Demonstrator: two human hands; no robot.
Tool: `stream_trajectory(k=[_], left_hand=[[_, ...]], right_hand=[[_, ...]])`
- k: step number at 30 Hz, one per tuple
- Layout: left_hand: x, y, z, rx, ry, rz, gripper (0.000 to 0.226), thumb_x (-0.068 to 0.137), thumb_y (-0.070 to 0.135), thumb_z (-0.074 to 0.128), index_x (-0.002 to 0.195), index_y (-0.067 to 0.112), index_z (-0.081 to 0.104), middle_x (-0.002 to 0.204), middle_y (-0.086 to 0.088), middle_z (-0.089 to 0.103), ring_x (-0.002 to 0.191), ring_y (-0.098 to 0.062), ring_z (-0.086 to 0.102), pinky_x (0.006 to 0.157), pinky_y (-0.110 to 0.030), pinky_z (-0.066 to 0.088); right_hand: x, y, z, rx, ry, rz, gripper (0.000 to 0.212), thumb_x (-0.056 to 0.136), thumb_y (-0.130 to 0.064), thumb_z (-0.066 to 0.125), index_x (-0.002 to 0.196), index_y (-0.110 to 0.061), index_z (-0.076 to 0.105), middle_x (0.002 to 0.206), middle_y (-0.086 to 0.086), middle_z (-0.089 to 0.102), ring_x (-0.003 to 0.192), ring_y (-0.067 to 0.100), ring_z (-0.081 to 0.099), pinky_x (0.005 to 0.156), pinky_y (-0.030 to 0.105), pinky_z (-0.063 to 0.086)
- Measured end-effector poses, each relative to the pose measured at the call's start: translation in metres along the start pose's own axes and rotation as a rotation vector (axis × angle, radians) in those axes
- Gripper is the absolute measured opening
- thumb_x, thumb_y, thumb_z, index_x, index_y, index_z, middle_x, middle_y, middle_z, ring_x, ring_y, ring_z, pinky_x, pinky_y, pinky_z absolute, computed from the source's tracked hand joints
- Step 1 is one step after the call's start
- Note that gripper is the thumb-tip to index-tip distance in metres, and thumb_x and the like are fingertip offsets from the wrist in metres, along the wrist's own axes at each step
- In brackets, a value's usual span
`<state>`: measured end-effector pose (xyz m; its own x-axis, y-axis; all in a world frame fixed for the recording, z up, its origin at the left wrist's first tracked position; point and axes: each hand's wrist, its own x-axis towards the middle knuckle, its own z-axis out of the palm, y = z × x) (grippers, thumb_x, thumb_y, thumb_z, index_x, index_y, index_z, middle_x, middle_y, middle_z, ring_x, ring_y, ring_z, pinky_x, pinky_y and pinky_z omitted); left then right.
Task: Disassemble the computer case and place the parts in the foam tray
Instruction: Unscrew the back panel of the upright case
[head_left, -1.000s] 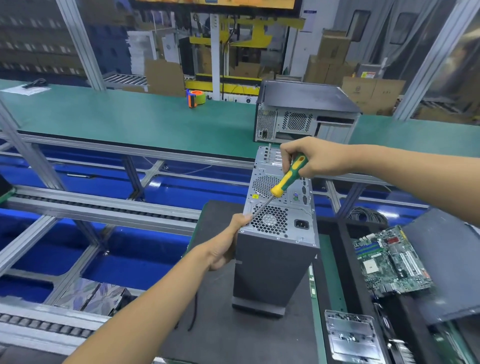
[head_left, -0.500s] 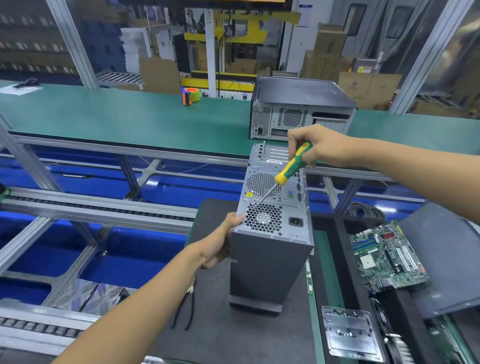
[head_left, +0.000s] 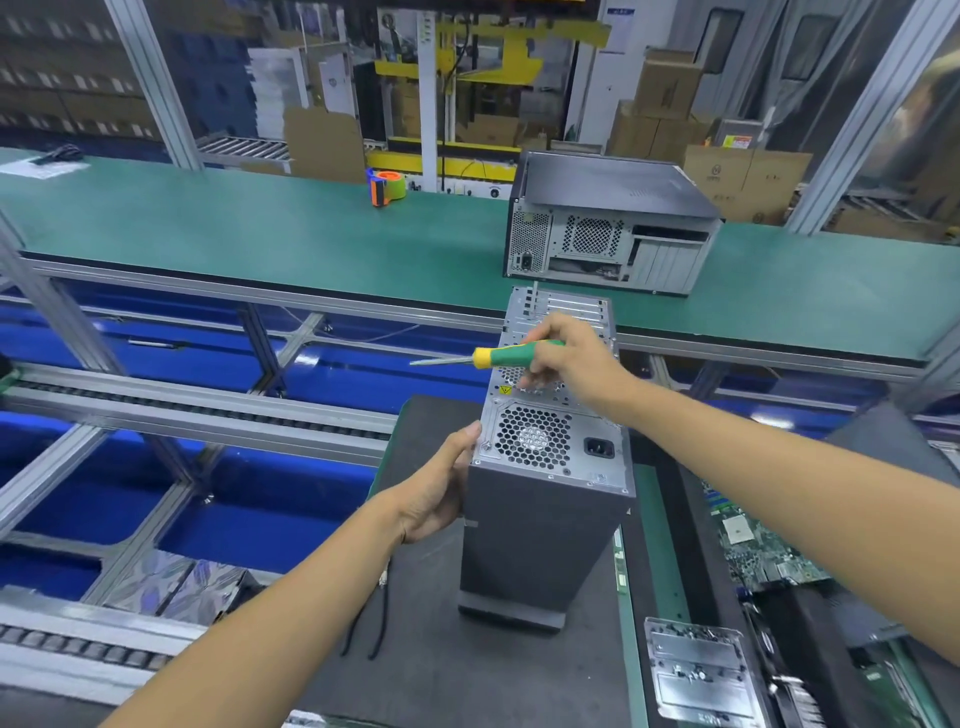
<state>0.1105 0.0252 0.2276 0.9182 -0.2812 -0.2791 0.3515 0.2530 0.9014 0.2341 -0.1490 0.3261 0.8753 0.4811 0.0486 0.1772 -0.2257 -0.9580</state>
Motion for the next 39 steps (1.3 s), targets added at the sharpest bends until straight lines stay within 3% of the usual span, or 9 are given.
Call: stream_trajectory(k=[7,12,15,22,26,29,34,36,39], left_hand=[[0.0,-0.006,0.004,-0.076,0.106,0.048,0.075,0.1,0.074,0.023,0.152,0.024,0.045,0.146,-0.009,0.059,0.135,-0.028,0.056,0.11,-0.049,0.047],[0.002,-0.013,0.007,-0.08,0.201,0.016,0.066,0.09,0.081,0.033,0.123,0.036,0.067,0.122,0.006,0.074,0.116,-0.02,0.066,0.102,-0.043,0.052],[0.005,-0.015,0.006,-0.144,0.326,-0.005,0.076,0.093,0.078,0.035,0.138,0.019,0.052,0.134,-0.006,0.068,0.123,-0.027,0.065,0.111,-0.055,0.046],[0.007,-0.022,0.011,-0.223,0.476,0.013,0.075,0.098,0.066,0.046,0.142,0.005,0.046,0.14,-0.018,0.059,0.131,-0.045,0.055,0.114,-0.062,0.039],[0.0,-0.027,0.012,0.103,0.68,0.09,0.045,0.104,0.056,0.04,0.111,0.014,0.051,0.126,-0.008,0.051,0.118,-0.031,0.055,0.108,-0.054,0.044],[-0.021,-0.031,0.014,0.433,0.753,0.372,0.042,0.103,0.058,0.04,0.085,0.021,0.045,0.094,0.009,0.042,0.099,-0.018,0.045,0.095,-0.039,0.041],[-0.037,-0.007,0.014,0.759,0.617,0.853,0.013,0.103,0.018,0.059,0.108,0.02,0.072,0.098,0.006,0.056,0.094,-0.012,0.058,0.082,-0.018,0.046],[-0.034,0.007,0.014,0.848,0.469,0.873,0.029,0.096,-0.006,0.063,0.116,0.011,0.075,0.098,-0.002,0.054,0.094,-0.006,0.057,0.085,-0.014,0.048],[-0.031,0.028,0.013,0.994,0.344,0.756,0.024,0.094,0.0,0.068,0.113,0.009,0.078,0.098,-0.005,0.055,0.094,-0.007,0.058,0.088,-0.019,0.051]], right_hand=[[0.005,0.006,0.041,-0.06,-0.027,-0.037,0.013,0.096,0.001,0.051,0.102,-0.01,0.052,0.105,0.026,0.071,0.088,0.03,0.077,0.074,0.061,0.055],[0.012,0.007,0.049,-0.482,-0.13,-0.234,0.016,0.087,-0.016,0.06,0.098,-0.024,0.053,0.079,-0.004,0.075,0.067,0.01,0.064,0.058,0.039,0.049],[0.015,0.005,0.055,-0.626,-0.298,-0.305,0.014,0.089,-0.019,0.056,0.101,-0.022,0.051,0.072,-0.012,0.069,0.062,0.003,0.06,0.052,0.021,0.041],[0.019,0.01,0.055,-0.599,-0.347,-0.303,0.011,0.092,-0.018,0.053,0.102,-0.021,0.048,0.076,-0.002,0.07,0.064,0.019,0.064,0.059,0.042,0.052],[0.021,0.013,0.056,-0.595,-0.346,-0.312,0.011,0.091,-0.022,0.053,0.101,-0.024,0.047,0.076,-0.002,0.069,0.065,0.022,0.063,0.058,0.044,0.052],[0.023,0.015,0.056,-0.575,-0.336,-0.304,0.012,0.092,-0.022,0.054,0.099,-0.027,0.046,0.075,-0.001,0.068,0.064,0.021,0.062,0.056,0.042,0.051],[0.026,0.02,0.057,-0.594,-0.312,-0.333,0.012,0.093,-0.025,0.052,0.098,-0.032,0.043,0.076,-0.005,0.066,0.061,0.013,0.058,0.049,0.026,0.043],[0.026,0.021,0.056,-0.592,-0.306,-0.35,0.01,0.092,-0.028,0.049,0.099,-0.032,0.043,0.077,-0.007,0.066,0.063,0.011,0.059,0.05,0.019,0.04],[0.026,0.022,0.056,-0.572,-0.308,-0.371,0.009,0.091,-0.028,0.044,0.099,-0.031,0.043,0.075,-0.009,0.063,0.062,0.007,0.057,0.051,0.015,0.039]])
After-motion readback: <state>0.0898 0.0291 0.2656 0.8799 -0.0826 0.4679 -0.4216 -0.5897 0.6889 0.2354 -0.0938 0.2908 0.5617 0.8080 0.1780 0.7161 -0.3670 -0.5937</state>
